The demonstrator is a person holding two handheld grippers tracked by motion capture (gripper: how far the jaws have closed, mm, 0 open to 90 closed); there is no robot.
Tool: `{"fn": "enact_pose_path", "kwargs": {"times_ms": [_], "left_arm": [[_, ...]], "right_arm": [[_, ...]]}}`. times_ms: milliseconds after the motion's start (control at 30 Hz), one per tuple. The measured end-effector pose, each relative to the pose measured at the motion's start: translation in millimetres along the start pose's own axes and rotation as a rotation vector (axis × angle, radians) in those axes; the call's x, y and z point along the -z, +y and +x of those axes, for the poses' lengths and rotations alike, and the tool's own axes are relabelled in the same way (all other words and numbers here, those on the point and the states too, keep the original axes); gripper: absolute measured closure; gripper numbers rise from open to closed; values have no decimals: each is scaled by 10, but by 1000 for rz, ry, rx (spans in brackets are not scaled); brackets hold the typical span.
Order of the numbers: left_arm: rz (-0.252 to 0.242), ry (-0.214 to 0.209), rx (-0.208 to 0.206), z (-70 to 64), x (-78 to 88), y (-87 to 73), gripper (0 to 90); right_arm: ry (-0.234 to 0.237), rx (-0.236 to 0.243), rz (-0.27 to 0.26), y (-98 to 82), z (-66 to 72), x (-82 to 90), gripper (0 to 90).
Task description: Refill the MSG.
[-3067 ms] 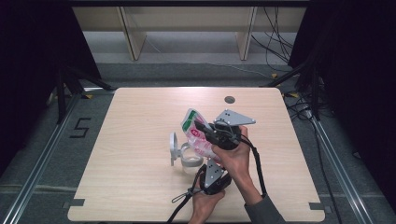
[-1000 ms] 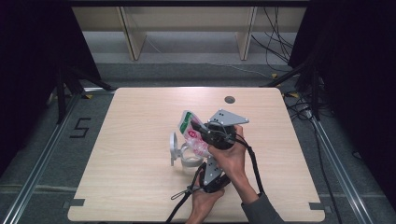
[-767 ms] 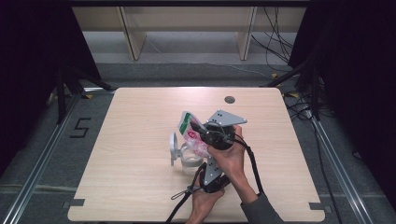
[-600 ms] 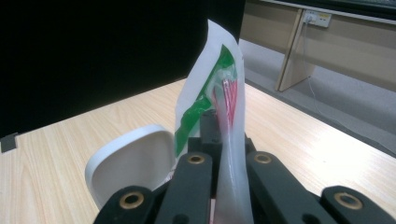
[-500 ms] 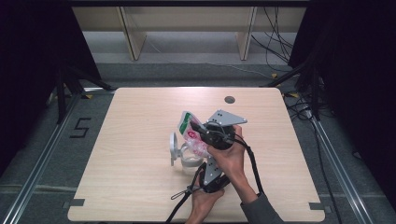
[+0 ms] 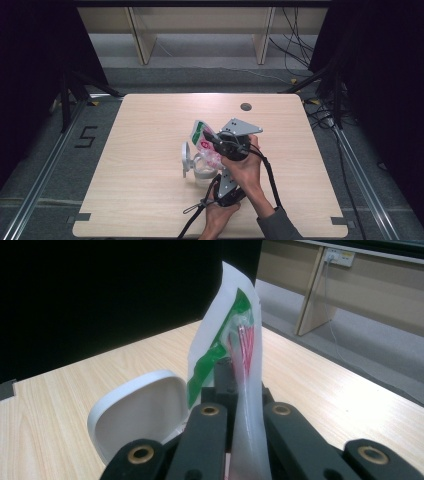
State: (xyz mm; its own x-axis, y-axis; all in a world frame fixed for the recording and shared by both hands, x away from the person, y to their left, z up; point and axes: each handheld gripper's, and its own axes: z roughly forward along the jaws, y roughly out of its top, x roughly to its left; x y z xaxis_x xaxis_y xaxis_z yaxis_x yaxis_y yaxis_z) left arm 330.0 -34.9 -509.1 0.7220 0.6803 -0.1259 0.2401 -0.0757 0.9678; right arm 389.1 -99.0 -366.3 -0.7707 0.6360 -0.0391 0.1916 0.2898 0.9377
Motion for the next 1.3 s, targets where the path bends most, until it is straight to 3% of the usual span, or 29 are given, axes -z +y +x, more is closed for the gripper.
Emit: {"fn": "enact_pose_path", "kwargs": {"times_ms": [67,433,667,800,1100,1300], "left_arm": [[3,4,1,1,5,0,763],[-2,12,-6,-11,8,5,762],[-17,9,0,-15,-23,3,764],[-18,12,-1,-21,-23,5,764],[-27,15,1,-16,-17,16,764],[-31,16,1,-18,-17,16,765]], "right_arm": [[20,-16,-2,-4,-5,-5,900],[10,-30,3,6,9,9,900],[-6,2,2,18,-12,22,900],[-8,-17,15,17,15,19,900],[-21,6,-8,37,30,2,900],[6,0,7,47,38,12,900]]}}
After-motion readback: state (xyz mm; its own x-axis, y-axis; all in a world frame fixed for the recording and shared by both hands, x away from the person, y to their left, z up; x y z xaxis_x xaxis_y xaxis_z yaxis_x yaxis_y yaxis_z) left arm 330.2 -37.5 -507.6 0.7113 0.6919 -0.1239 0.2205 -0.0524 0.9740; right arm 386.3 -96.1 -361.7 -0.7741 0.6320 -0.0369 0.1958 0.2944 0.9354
